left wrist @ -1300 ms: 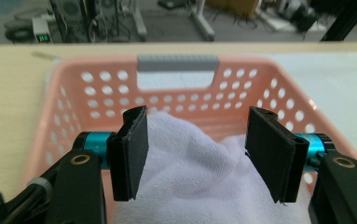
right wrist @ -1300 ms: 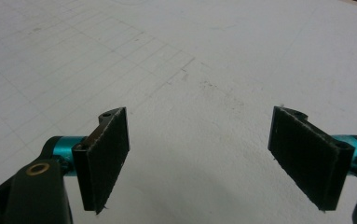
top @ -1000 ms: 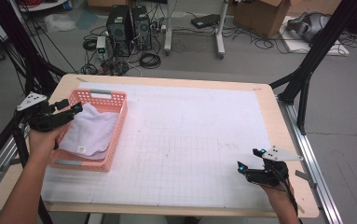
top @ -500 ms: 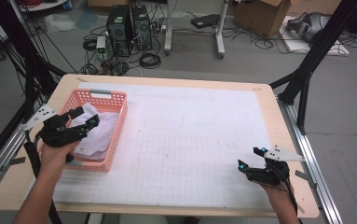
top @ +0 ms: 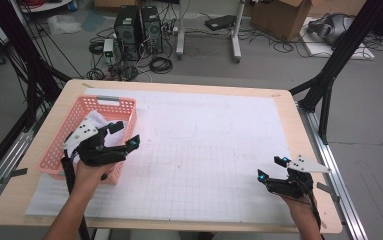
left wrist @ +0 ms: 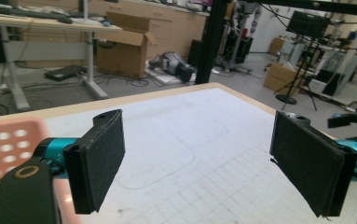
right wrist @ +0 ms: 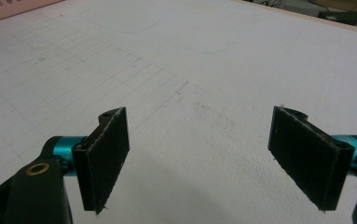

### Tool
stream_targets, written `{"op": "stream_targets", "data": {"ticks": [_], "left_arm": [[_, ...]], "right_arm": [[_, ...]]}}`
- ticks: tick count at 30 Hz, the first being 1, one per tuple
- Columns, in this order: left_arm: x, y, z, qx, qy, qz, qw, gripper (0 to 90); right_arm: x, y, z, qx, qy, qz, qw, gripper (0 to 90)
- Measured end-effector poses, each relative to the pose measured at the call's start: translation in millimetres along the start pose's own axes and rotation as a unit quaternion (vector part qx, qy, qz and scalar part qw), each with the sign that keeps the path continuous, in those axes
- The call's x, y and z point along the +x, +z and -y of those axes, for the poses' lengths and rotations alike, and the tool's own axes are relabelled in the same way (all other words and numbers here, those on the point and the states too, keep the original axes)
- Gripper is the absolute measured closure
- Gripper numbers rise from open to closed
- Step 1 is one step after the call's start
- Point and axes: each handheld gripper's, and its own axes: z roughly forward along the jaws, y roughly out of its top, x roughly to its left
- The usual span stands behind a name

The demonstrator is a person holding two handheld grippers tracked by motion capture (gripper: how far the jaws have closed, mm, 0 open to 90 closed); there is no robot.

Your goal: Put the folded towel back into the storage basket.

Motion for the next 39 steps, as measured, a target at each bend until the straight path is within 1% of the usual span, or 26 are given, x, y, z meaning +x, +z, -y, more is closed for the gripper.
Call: {"op": "stream_targets", "data": {"ticks": [3,5,8,10,12,14,15,17,18,21,22,25,31,33,36,39], "left_arm": [[-10.4,9.4,4.2,0.007,0.004,0.011,0.9999,18.4],[-16.9,15.4,7.6,0.007,0.001,0.017,0.9998,18.4],[-26.4,22.6,14.8,0.012,0.006,0.025,0.9996,18.5],[-32.7,24.9,20.6,0.012,0.025,0.029,0.9992,20.9],[-37.3,26.9,26.4,0.016,0.022,0.037,0.9989,21.6],[-41.5,28.4,31.5,0.023,0.03,0.043,0.9983,21.5],[-43.5,29.4,34.1,0.024,0.028,0.044,0.9984,21.5],[-46.5,30.9,38.6,0.028,0.032,0.047,0.998,21.2],[-47.6,31.6,40.6,0.031,0.033,0.048,0.9978,21.2],[-51.0,33.4,46.6,0.037,0.03,0.05,0.9976,21.2],[-52.3,34.0,48.3,0.04,0.033,0.052,0.9973,21.2],[-54.2,35.0,52.3,0.047,0.034,0.056,0.9968,21.4],[-53.3,36.2,59.5,0.059,0.03,0.057,0.9961,21.4],[-53.2,37.7,61.6,0.062,0.028,0.061,0.9958,21.4],[-52.9,39.3,64.2,0.066,0.027,0.061,0.9956,21.4],[-51.5,39.8,65.6,0.069,0.025,0.057,0.9956,21.4]], "right_arm": [[-1.1,-0.9,1.0,-0.003,0.003,0.0,1.0,19.4],[-2.4,-1.1,1.6,-0.006,0.005,0.0,1.0,19.4],[-2.5,-1.8,1.8,-0.005,0.008,0.0,1.0,19.4],[-2.1,-2.8,1.5,-0.006,0.003,0.001,1.0,19.4],[-1.5,-4.1,1.3,-0.006,0.0,0.002,1.0,19.4],[-0.5,-4.8,1.5,-0.005,0.001,0.002,1.0,19.4],[-0.3,-4.7,1.7,-0.005,0.0,0.002,1.0,19.4],[0.1,-4.1,1.9,-0.003,-0.004,0.002,1.0,19.4],[1.3,-4.3,1.9,0.0,0.0,0.001,1.0,19.4],[2.3,-4.7,1.4,-0.002,-0.008,0.001,1.0,19.4],[2.6,-4.9,1.3,-0.002,-0.008,0.002,1.0,19.4],[2.3,-5.5,1.8,-0.003,-0.005,0.003,1.0,19.4],[3.2,-4.8,1.0,-0.003,-0.006,0.003,1.0,19.4],[3.8,-4.0,1.2,-0.001,-0.006,0.002,1.0,19.4],[4.1,-3.2,1.8,0.002,-0.007,0.001,1.0,19.4],[4.2,-3.4,2.0,0.002,-0.003,0.001,1.0,19.4]]}}
